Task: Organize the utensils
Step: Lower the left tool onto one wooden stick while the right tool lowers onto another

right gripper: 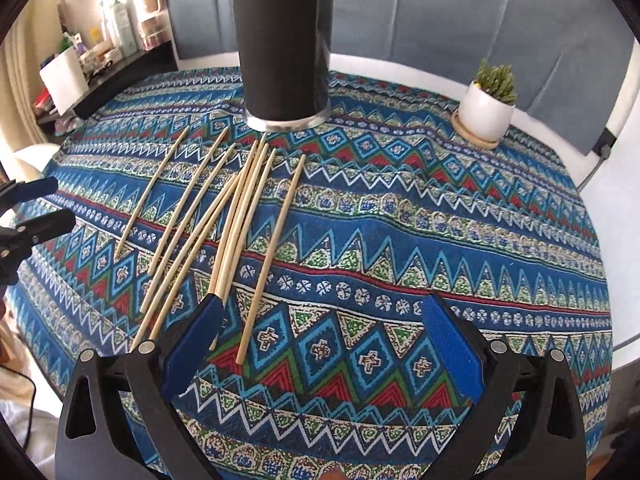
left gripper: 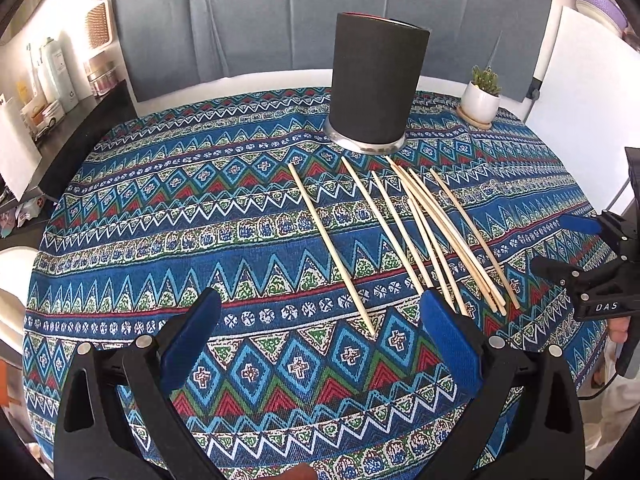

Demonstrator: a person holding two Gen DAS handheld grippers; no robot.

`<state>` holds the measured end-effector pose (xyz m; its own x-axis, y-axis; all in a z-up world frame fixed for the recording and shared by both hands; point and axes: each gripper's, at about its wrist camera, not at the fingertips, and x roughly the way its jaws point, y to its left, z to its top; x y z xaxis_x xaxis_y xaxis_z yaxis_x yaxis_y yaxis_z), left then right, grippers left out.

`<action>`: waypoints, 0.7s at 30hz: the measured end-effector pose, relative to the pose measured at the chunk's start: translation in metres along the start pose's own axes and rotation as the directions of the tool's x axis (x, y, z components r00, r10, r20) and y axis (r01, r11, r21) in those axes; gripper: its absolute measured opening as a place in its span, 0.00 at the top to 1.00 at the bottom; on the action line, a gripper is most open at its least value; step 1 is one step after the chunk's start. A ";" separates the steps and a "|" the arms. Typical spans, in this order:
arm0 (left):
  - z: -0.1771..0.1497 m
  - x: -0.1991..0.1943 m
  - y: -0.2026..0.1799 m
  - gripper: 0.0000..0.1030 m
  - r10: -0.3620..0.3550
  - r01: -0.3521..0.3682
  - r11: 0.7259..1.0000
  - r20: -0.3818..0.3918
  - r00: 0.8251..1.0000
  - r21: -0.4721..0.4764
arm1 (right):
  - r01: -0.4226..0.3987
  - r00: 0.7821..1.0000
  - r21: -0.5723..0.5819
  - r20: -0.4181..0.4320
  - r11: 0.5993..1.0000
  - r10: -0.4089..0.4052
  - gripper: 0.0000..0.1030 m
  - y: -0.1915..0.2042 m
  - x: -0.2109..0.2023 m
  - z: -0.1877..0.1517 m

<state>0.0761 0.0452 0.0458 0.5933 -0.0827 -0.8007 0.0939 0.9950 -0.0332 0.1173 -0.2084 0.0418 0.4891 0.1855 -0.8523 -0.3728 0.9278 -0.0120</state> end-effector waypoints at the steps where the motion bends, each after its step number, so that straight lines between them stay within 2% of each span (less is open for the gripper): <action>1: 0.005 0.004 0.000 0.06 0.000 0.000 1.000 -0.022 1.000 0.007 | -0.006 0.999 0.013 -0.032 1.000 0.006 0.08 -0.001 0.005 0.005; 7: 0.033 0.032 0.005 0.06 0.033 -0.034 0.999 -0.143 0.989 -0.008 | -0.008 0.990 0.011 -0.137 1.000 0.009 0.08 -0.004 0.037 0.036; 9: 0.039 0.044 0.006 0.06 0.042 -0.047 0.999 -0.192 0.980 -0.020 | 0.014 0.986 0.039 -0.166 0.999 -0.008 0.08 -0.007 0.049 0.046; 13: 0.050 0.069 0.006 0.06 0.048 -0.060 0.998 -0.273 0.961 -0.033 | -0.005 0.968 0.062 -0.249 0.998 0.020 0.08 -0.013 0.077 0.063; 15: 0.055 0.082 0.007 0.06 0.058 -0.072 0.997 -0.309 0.949 -0.036 | 0.025 0.959 0.087 -0.285 0.996 0.000 0.08 -0.019 0.088 0.067; 17: 0.058 0.093 0.008 0.06 0.065 -0.087 0.995 -0.342 0.937 -0.048 | -0.003 0.953 0.108 -0.302 0.994 0.036 0.07 -0.024 0.096 0.072; 21: 0.066 0.111 0.006 0.06 0.059 -0.091 0.994 -0.390 0.919 -0.063 | 0.006 0.948 0.101 -0.318 0.995 0.027 0.07 -0.025 0.104 0.077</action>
<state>0.1952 0.0388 -0.0037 0.2394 0.0047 -0.9709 -0.0113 0.9999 0.0021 0.2383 -0.1874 -0.0057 0.2025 0.0977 -0.9744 -0.2887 0.9567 0.0359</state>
